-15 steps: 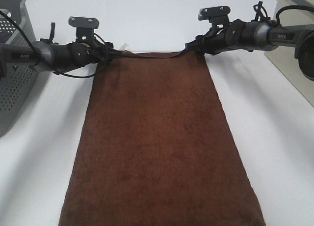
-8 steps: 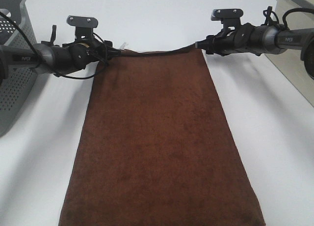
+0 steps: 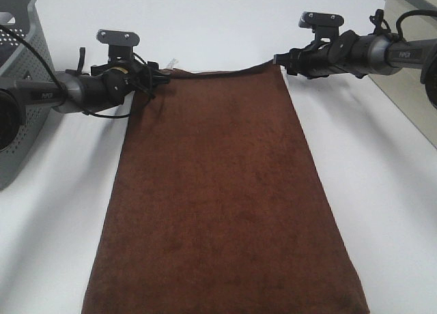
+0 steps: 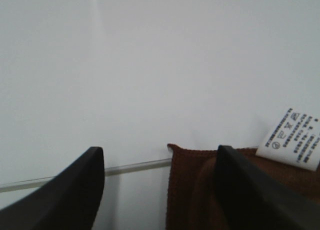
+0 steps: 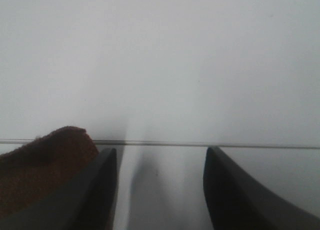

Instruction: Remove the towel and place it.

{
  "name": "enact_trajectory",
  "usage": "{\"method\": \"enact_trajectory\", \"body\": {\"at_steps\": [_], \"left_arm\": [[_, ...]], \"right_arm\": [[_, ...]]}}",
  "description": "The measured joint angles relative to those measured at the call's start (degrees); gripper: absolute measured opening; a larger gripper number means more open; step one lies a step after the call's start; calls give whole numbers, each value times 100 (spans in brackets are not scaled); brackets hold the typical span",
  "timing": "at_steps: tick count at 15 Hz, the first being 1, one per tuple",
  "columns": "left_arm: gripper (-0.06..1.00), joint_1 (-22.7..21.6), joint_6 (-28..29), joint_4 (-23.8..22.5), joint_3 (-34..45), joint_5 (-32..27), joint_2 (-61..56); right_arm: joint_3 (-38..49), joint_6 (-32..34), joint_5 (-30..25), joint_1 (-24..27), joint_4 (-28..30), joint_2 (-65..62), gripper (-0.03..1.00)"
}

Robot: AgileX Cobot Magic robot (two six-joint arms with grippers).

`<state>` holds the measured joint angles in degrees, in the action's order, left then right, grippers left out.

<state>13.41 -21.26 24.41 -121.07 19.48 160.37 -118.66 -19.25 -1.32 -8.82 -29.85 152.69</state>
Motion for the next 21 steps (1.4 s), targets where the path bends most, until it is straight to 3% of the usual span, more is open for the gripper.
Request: {"method": "enact_trajectory", "body": {"at_steps": [6, 9, 12, 15, 17, 19, 20, 21], "left_arm": [[59, -11, 23, -6, -109, 109, 160], [59, -29, 23, -17, -361, -74, -46], [59, -29, 0, -338, -378, -579, -625], [59, -29, -189, -865, -395, -1948, -1329], [60, -29, -212, -1031, -395, -2979, -1748], [70, -29, 34, -1261, -395, -4521, -2355], [76, -29, 372, -1421, -395, -5248, -2653], [83, -29, 1008, -1839, -395, -6434, -3249]], "right_arm": [[0, -52, -264, 0, -11, 0, 53], [0, -361, -808, 0, -11, -292, 53], [0, -447, -1140, 0, -11, -980, 53], [0, -447, -1965, 0, 109, -1570, 53], [0, -344, -2607, 0, 241, -1919, 60], [0, 23, -3661, 0, 498, -2384, 70], [0, 160, -4263, 0, 659, -2670, 73], [0, 401, -5231, 0, 882, -3214, 75]]}}
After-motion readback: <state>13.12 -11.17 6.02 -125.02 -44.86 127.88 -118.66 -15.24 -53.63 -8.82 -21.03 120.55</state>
